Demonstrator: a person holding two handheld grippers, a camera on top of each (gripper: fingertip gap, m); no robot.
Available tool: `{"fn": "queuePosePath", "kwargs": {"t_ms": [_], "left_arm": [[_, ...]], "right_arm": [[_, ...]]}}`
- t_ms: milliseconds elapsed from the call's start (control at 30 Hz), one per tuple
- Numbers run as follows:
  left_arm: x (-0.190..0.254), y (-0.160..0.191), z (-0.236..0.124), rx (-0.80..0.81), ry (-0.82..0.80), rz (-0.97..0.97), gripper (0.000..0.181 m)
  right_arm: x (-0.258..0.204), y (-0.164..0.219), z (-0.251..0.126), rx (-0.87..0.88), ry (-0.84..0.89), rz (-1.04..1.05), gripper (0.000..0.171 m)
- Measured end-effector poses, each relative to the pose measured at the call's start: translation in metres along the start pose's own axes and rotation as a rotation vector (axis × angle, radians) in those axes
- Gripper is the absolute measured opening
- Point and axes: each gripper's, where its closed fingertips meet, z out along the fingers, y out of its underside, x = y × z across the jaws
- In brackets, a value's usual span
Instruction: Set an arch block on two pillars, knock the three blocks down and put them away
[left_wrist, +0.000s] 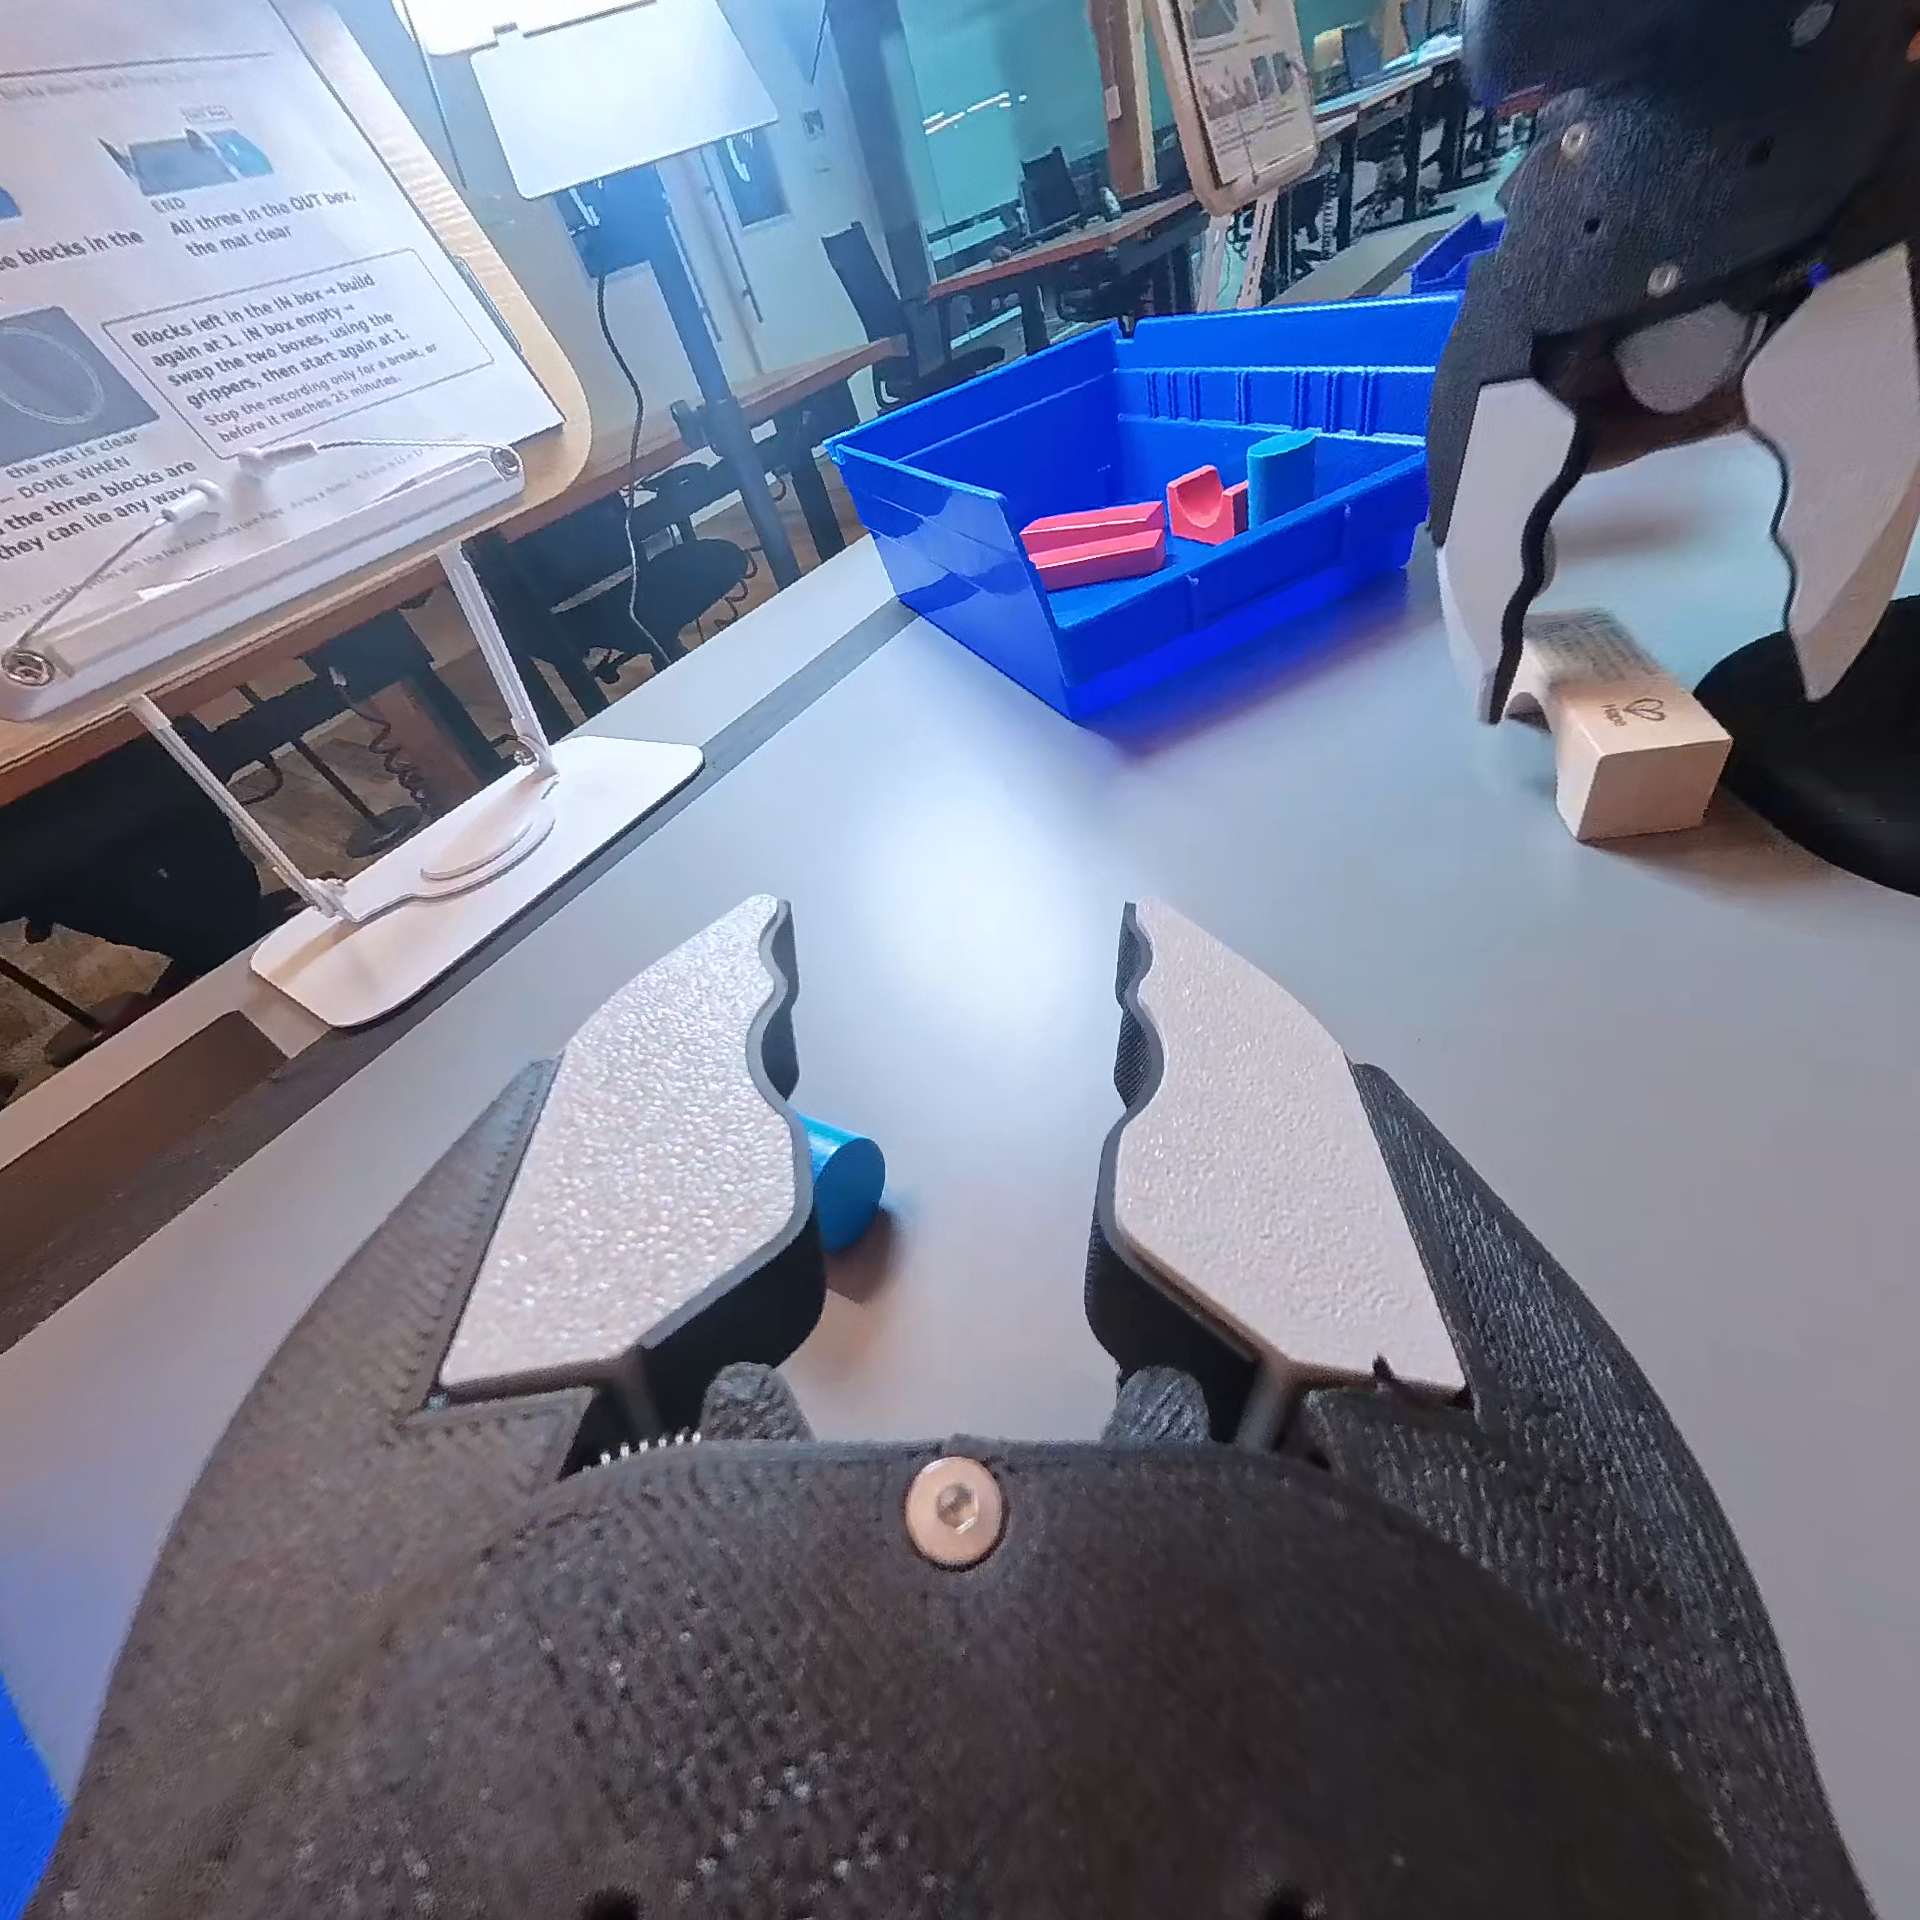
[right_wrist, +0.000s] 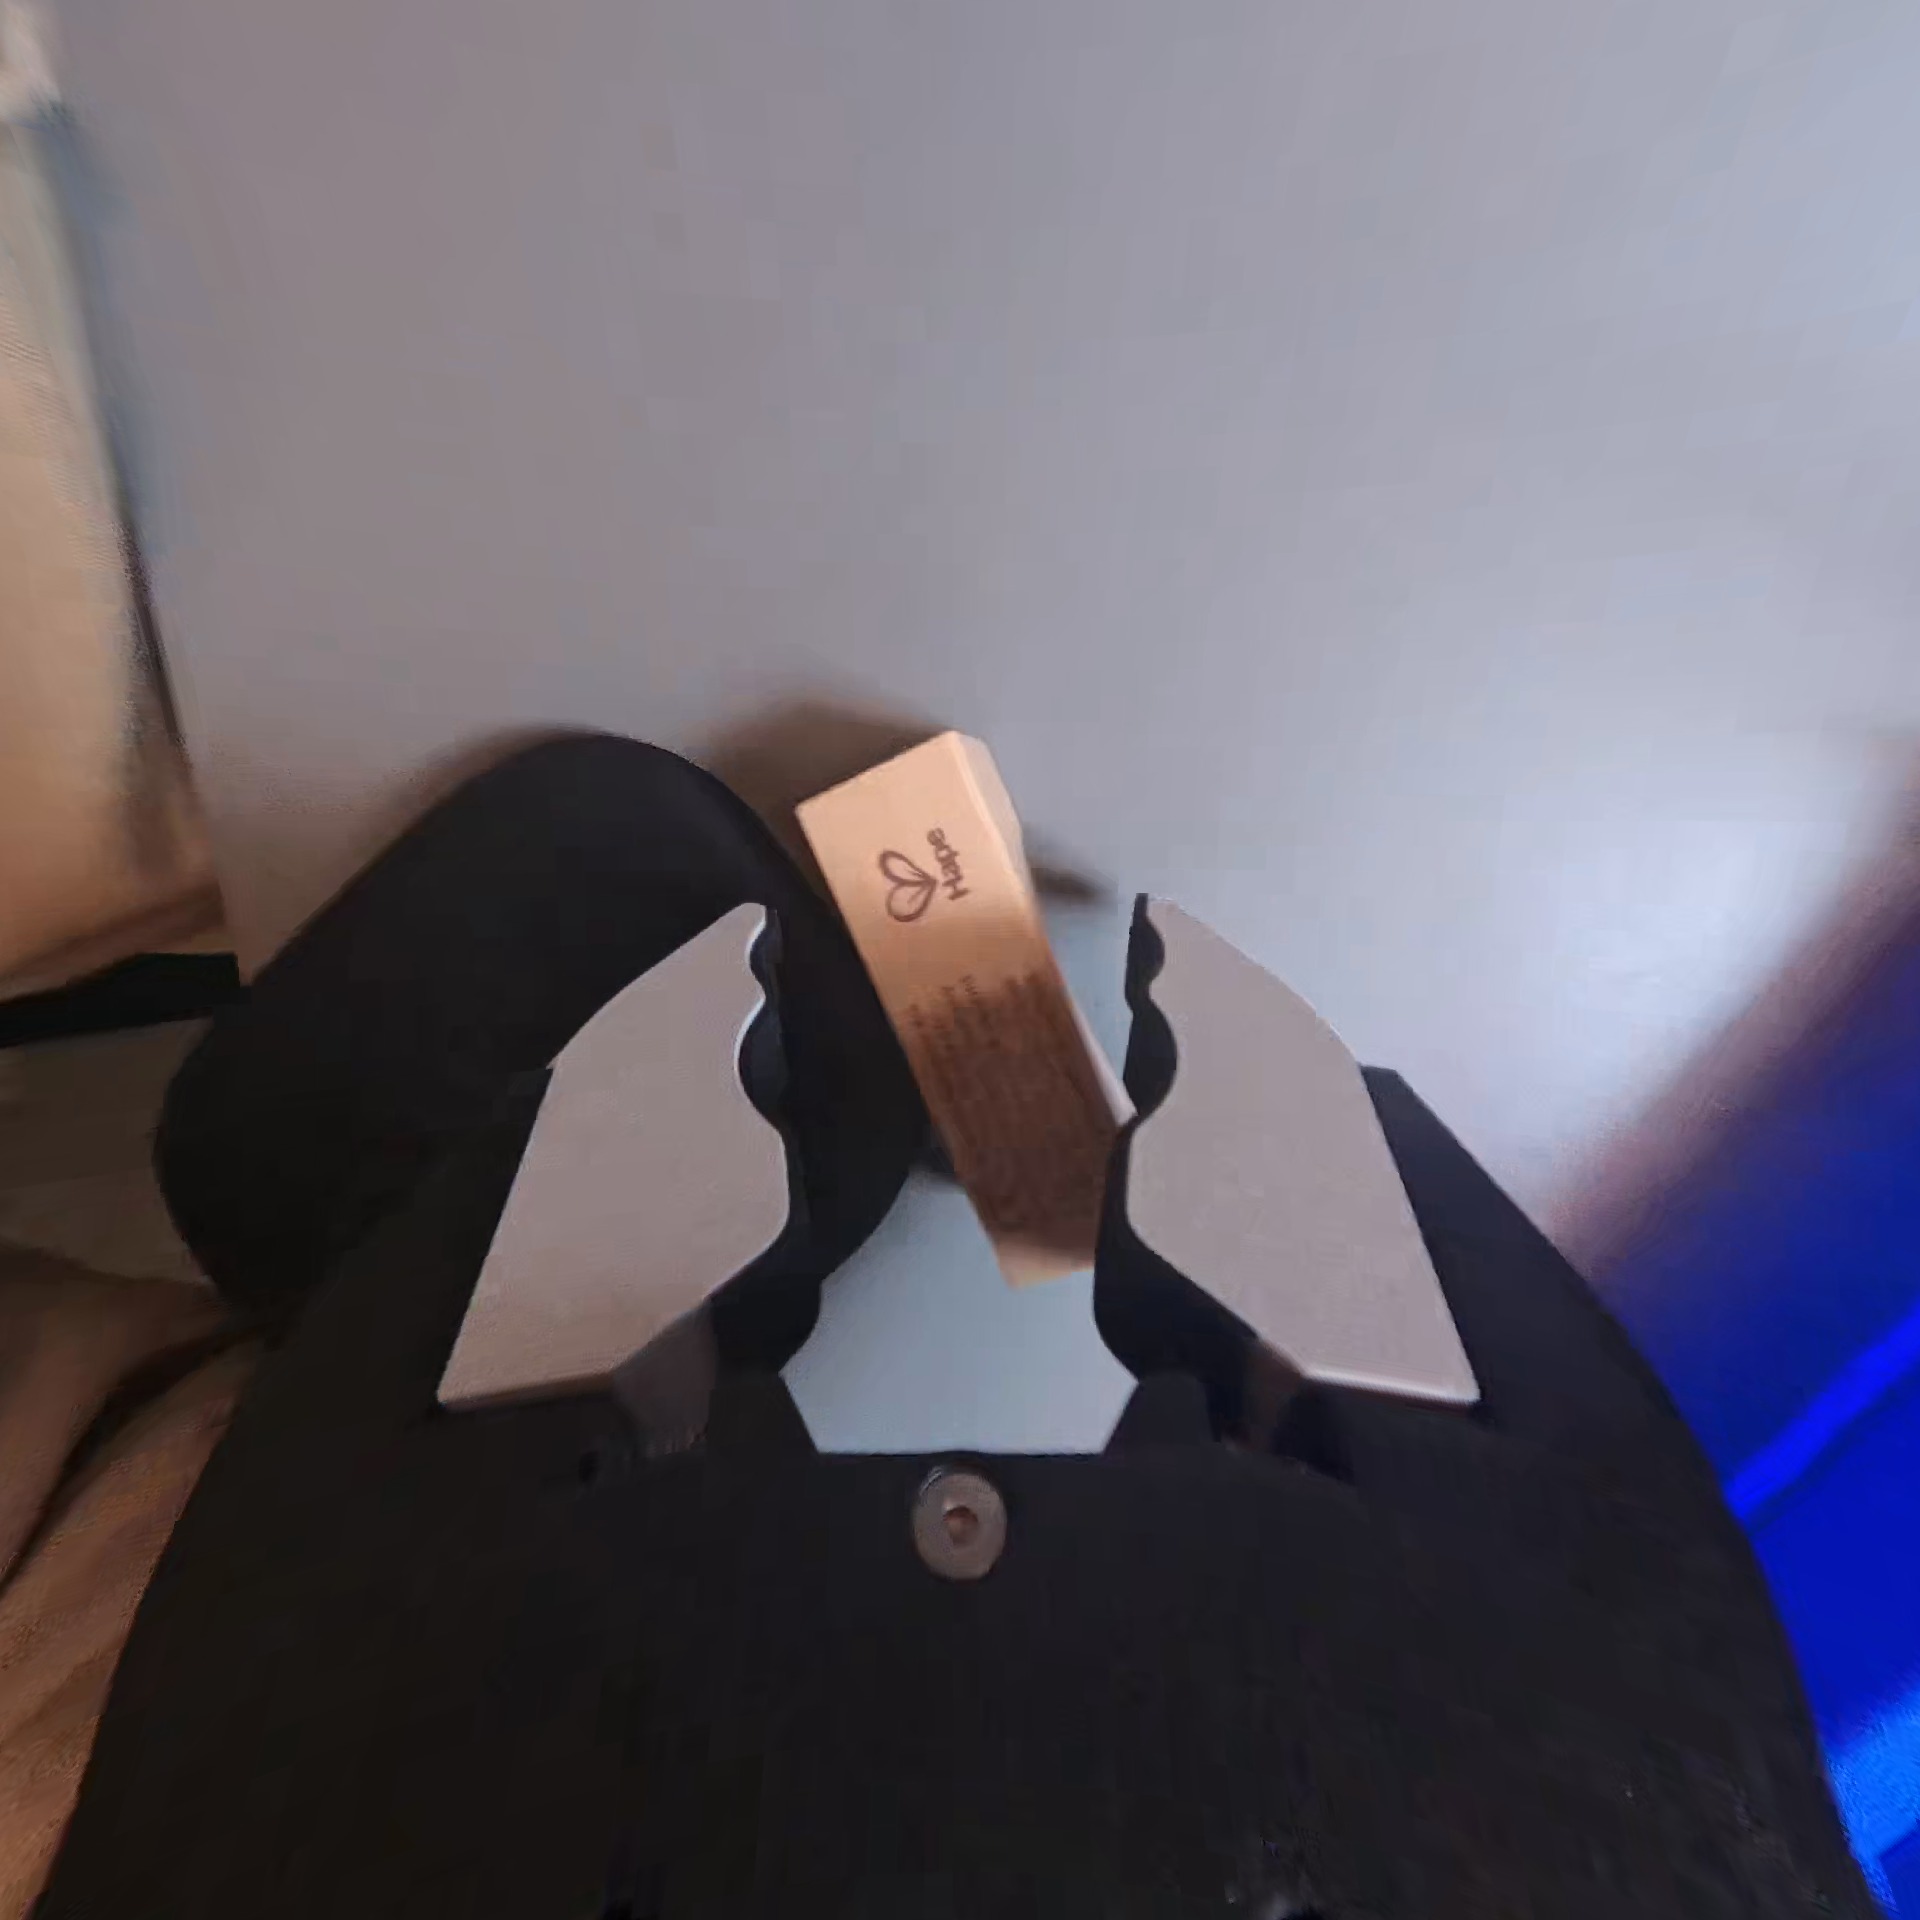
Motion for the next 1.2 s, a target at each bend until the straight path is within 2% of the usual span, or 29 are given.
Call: {"fn": "queuePosePath", "kwargs": {"t_ms": [100, 167, 300, 400, 467, 533, 600, 667, 767, 900, 1067, 1200], "left_arm": [[0.0, 0.001, 0.0, -0.005, -0.001, 0.006, 0.059], [0.0, 0.0, 0.0, -0.006, -0.001, 0.01, 0.058], [0.001, 0.002, 0.0, -0.015, 0.001, 0.018, 0.057], [-0.002, 0.007, 0.001, -0.042, -0.011, 0.021, 0.056], [-0.007, 0.018, 0.003, -0.105, -0.037, 0.021, 0.055], [-0.013, 0.036, 0.005, -0.196, -0.067, 0.02, 0.055], [-0.019, 0.053, 0.006, -0.284, -0.085, -0.006, 0.055], [-0.022, 0.068, 0.006, -0.35, -0.085, -0.066, 0.058], [-0.032, 0.079, 0.005, -0.398, -0.116, -0.117, 0.063], [-0.043, 0.087, 0.005, -0.441, -0.153, -0.144, 0.066], [-0.04, 0.096, 0.02, -0.517, -0.107, -0.202, 0.073], [-0.038, 0.095, 0.034, -0.518, -0.056, -0.194, 0.049]], "right_arm": [[0.011, 0.003, 0.01, -0.09, 0.075, -0.006, 0.035], [0.012, -0.005, 0.012, -0.064, 0.094, -0.049, 0.036], [0.042, -0.047, -0.018, 0.194, 0.285, -0.068, 0.035], [0.091, -0.06, -0.07, 0.385, 0.601, 0.043, 0.035], [0.131, -0.042, -0.107, 0.432, 0.862, 0.214, 0.035], [0.159, -0.012, -0.128, 0.383, 1.07, 0.344, 0.036], [0.174, 0.012, -0.126, 0.283, 1.149, 0.419, 0.036], [0.182, 0.02, -0.127, 0.244, 1.215, 0.433, 0.042], [0.181, 0.013, -0.137, 0.283, 1.276, 0.401, 0.045], [0.167, -0.018, -0.147, 0.446, 1.256, 0.315, 0.045], [0.147, -0.054, -0.139, 0.515, 1.219, 0.191, 0.043], [0.133, -0.081, -0.113, 0.547, 1.118, 0.103, 0.039]]}}
